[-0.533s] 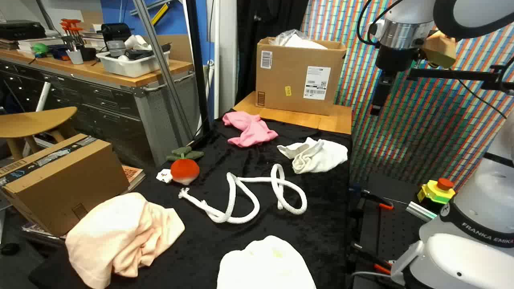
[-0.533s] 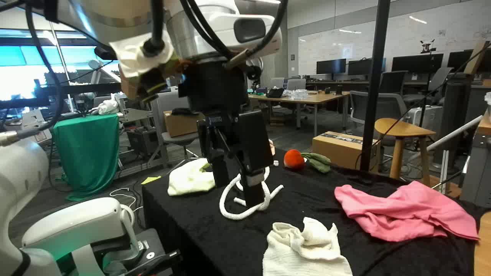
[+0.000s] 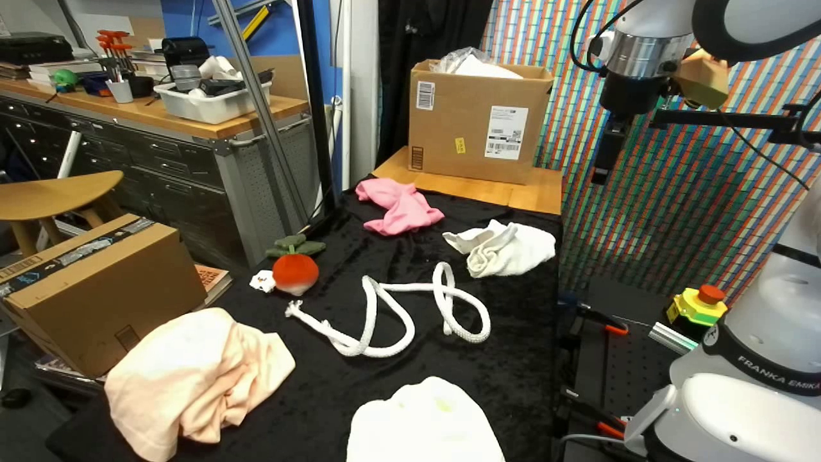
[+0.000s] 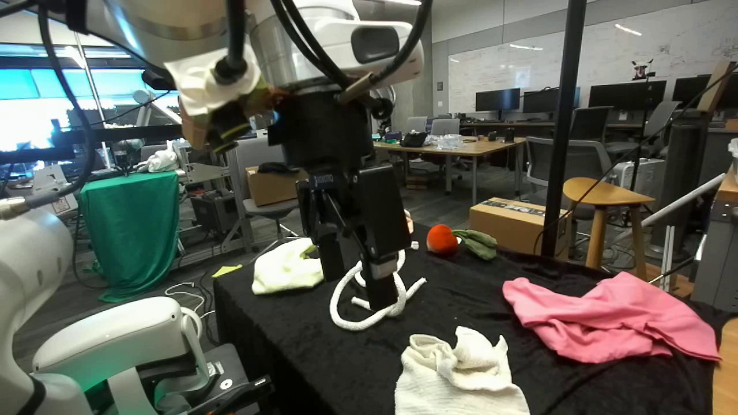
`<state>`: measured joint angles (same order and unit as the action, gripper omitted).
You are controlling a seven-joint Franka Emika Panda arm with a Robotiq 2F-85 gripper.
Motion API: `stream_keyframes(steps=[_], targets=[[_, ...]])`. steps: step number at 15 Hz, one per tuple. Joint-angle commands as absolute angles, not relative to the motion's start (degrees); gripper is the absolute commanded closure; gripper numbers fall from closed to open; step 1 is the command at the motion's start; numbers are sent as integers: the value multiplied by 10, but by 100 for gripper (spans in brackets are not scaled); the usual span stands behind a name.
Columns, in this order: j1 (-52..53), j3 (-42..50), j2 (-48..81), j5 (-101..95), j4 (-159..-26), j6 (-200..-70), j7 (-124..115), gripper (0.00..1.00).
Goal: Move the things on the table to the back right corner
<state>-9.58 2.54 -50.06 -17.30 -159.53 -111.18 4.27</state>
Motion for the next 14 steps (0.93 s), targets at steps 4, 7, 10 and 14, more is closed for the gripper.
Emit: stream_keyframes(steps=[4,7,10,14], targets=[[-74,12,-498,-179,-1582,-1094,33,0],[-49,-7,-487,-171,-1574,-1098,26,0],[-20,-29,-463,-160,-1560,-1103,15,0],[13,-58,-414,-141,-1541,-1121,-20,0]])
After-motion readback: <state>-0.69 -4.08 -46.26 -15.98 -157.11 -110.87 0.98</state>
